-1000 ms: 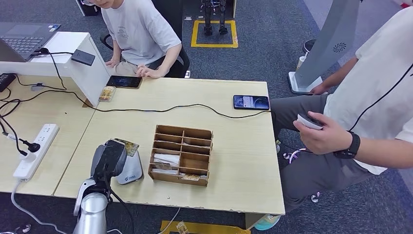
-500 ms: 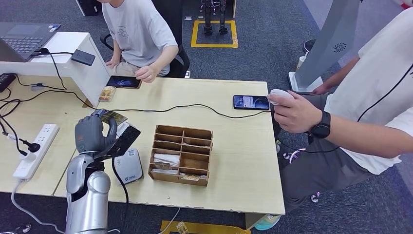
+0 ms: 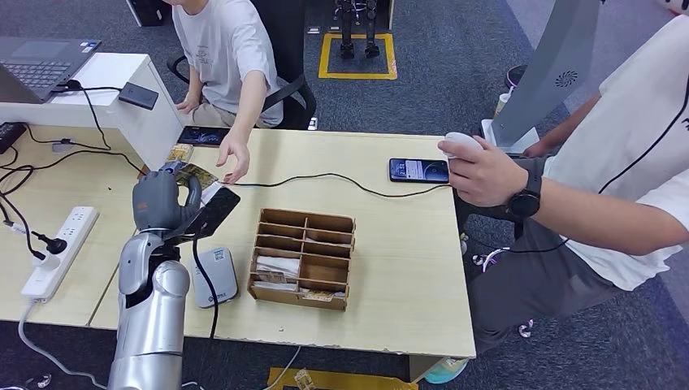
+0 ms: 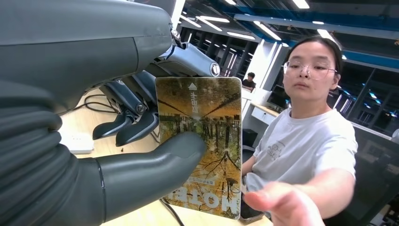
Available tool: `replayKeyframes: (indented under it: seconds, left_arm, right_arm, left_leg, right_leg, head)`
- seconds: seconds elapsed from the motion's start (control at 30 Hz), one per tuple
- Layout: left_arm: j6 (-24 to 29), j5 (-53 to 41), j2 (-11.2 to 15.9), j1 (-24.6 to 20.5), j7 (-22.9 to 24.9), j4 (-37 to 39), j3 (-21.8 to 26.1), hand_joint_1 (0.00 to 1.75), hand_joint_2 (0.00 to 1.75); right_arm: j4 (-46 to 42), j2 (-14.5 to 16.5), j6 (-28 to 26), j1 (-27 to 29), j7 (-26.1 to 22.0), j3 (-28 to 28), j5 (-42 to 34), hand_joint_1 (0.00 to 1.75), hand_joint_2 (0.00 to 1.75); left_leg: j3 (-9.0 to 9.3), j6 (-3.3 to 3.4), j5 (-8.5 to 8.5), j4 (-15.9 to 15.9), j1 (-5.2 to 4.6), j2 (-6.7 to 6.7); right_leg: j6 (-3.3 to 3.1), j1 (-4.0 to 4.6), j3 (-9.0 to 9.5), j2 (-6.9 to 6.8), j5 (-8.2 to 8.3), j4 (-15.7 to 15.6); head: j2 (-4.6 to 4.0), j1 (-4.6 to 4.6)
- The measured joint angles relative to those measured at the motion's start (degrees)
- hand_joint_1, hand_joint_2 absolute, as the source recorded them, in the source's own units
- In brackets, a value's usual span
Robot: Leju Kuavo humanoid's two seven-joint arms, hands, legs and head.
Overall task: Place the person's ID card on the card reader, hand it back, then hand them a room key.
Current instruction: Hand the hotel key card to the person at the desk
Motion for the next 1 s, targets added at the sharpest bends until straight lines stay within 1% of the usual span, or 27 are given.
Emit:
replayKeyframes:
  seconds: [0.17,0.3,0.63,0.7,0.77,0.83,0.9,1.0]
  left_arm:
    - [-0.2,-0.2,0.1,-0.7,0.0,0.9,-0.3,1.75,1.75]
    - [-0.3,-0.4,0.2,-1.1,-0.1,1.5,-0.7,0.00,1.75]
    - [-1.1,-0.3,0.1,-1.6,1.2,2.3,-0.8,0.00,1.75]
    - [-2.0,0.0,0.0,-1.6,1.4,2.4,-0.8,0.00,1.75]
    - [-4.5,1.2,-0.2,-1.4,1.5,2.3,-1.0,0.00,1.75]
    - [-7.9,3.4,-0.4,-0.4,0.9,1.6,-1.6,0.00,1.75]
    - [-10.8,6.2,-0.5,1.6,-0.4,0.0,-3.0,0.00,1.75]
    - [-13.3,9.8,0.7,6.0,-2.4,-4.2,-6.4,0.00,1.75]
  right_arm:
    - [0.1,0.0,0.0,0.0,0.0,0.0,0.0,0.00,1.75]
    - [0.1,0.0,-0.1,0.0,-0.4,0.0,0.0,0.00,1.75]
    - [0.1,0.0,-0.1,0.0,-0.5,-0.2,0.0,0.00,1.75]
    - [0.1,0.0,-0.1,0.0,-0.1,-0.2,0.0,0.00,1.75]
    - [0.1,0.0,-0.1,0.0,0.1,-0.5,0.0,0.00,1.75]
    - [0.1,-0.1,-0.1,0.0,0.2,-1.0,0.0,0.00,1.75]
    - [0.1,-0.3,-0.1,0.1,0.3,-1.8,0.0,0.00,1.75]
    - [0.1,-0.8,-0.1,0.4,0.7,-2.9,0.0,0.00,1.75]
  left_leg:
    - [0.00,0.00,0.00,0.0,0.00,0.00]
    - [0.00,0.00,0.00,0.0,0.00,0.00]
    - [0.00,0.00,0.00,0.0,0.00,0.01]
    - [0.00,0.00,0.00,0.0,0.00,0.01]
    - [0.00,0.00,0.00,0.0,0.00,0.01]
    - [-0.01,0.00,0.00,0.0,0.00,0.01]
    - [-0.02,0.01,-0.01,0.0,0.00,0.02]
    - [-0.04,0.03,-0.03,0.0,0.00,0.05]
  right_leg:
    - [0.00,0.00,0.00,0.00,0.00,0.0]
    - [0.00,0.00,-0.01,0.00,0.00,0.0]
    - [0.00,0.00,-0.01,0.01,0.00,0.0]
    - [0.00,0.00,-0.01,0.01,0.00,0.0]
    - [0.00,0.00,0.00,0.01,0.00,0.0]
    - [0.00,0.00,0.00,0.01,0.00,0.0]
    - [0.00,-0.01,-0.01,0.03,0.00,0.0]
    - [0.01,-0.01,-0.02,0.06,-0.02,0.0]
  head:
    - [0.00,0.00]
    - [0.00,0.00]
    - [0.00,-0.01]
    - [0.00,-0.01]
    - [-0.01,-0.01]
    - [-0.01,-0.01]
    - [-0.01,-0.01]
    - [0.00,-0.01]
